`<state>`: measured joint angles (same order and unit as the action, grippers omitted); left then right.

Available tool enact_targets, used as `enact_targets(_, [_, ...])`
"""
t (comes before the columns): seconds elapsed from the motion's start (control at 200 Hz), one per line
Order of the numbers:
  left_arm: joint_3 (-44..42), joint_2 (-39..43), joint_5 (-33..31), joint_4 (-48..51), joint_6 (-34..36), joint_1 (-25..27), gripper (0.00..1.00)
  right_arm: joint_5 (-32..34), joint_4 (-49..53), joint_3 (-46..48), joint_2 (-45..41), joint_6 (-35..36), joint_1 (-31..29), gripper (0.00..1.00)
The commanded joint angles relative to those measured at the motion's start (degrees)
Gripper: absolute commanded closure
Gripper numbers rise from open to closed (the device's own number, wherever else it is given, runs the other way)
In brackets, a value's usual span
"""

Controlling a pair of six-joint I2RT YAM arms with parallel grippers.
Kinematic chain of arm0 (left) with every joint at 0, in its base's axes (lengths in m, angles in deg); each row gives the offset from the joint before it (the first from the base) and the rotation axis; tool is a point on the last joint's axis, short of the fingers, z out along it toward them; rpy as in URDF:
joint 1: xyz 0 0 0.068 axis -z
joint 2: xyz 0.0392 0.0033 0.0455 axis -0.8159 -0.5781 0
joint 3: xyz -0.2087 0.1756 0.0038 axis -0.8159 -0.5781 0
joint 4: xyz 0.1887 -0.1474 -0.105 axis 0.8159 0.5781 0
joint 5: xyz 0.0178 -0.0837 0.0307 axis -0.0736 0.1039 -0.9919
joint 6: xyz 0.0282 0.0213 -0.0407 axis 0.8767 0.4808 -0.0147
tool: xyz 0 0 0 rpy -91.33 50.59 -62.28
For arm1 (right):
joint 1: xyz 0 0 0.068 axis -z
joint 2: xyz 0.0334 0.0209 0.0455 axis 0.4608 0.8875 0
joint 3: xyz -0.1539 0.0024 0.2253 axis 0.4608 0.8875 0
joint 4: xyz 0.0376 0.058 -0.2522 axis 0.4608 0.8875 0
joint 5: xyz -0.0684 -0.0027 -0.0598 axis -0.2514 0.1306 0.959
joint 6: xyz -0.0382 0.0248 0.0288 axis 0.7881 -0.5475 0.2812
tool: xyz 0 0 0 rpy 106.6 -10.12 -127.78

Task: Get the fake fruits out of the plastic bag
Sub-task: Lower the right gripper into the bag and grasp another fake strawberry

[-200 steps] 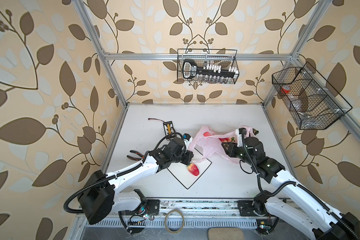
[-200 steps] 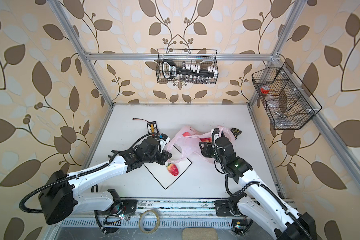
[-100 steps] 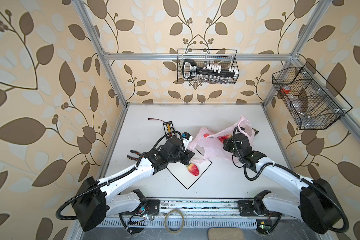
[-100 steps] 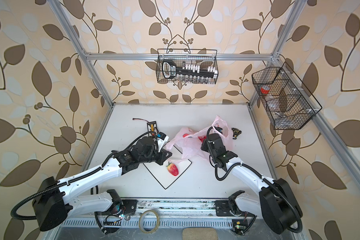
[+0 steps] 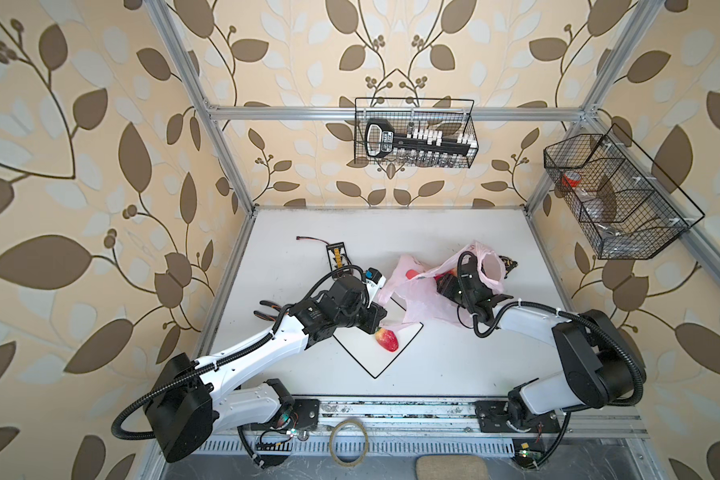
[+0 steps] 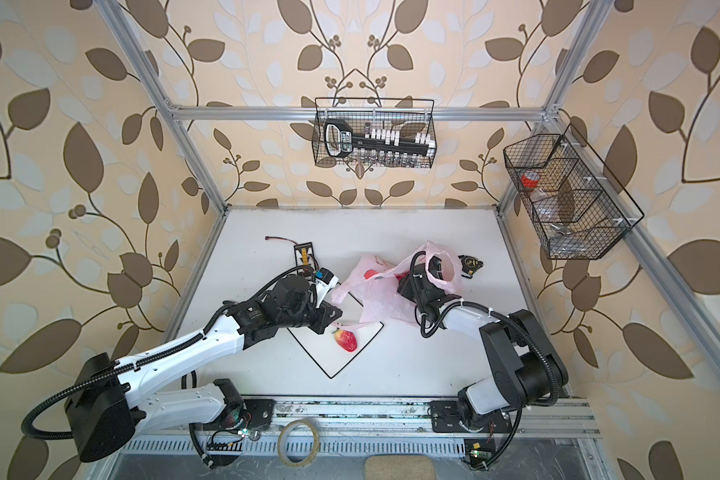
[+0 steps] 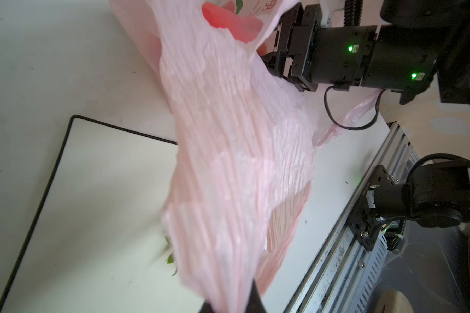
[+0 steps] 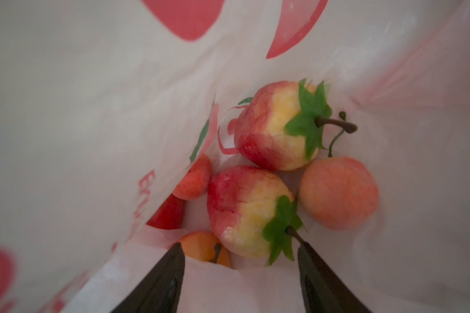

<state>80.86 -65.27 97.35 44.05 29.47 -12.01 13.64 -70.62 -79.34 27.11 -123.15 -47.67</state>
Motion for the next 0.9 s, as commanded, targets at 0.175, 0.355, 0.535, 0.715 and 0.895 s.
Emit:
enact_targets(0.175, [1.5, 1.2, -5.2, 1.6, -0.1, -0.4, 1.00, 0.9, 11.0, 2.7, -1.2, 8.1, 0.0, 0.14])
enact_targets(0.355, [1.2, 0.7, -5.5, 1.7, -0.1, -0.4, 1.00, 4.5, 11.8, -0.6, -4.8, 8.9, 0.3, 0.12])
enact_targets(0.535, [1.1, 0.4, -5.2, 1.1, -0.1, -0.4, 1.00, 4.0, 9.7, -4.3, -3.0, 8.0, 3.1, 0.17])
enact_targets(0.715, [1.5, 0.1, -5.1, 1.0, 0.1, -0.4, 1.00, 4.6, 8.1, -6.5, 0.9, 5.7, 3.4, 0.27])
enact_targets(0.895, [1.5, -0.1, -4.9, 0.8, -0.1, -0.4, 1.00, 4.6, 8.0, -8.3, 4.9, 4.6, 3.3, 0.30])
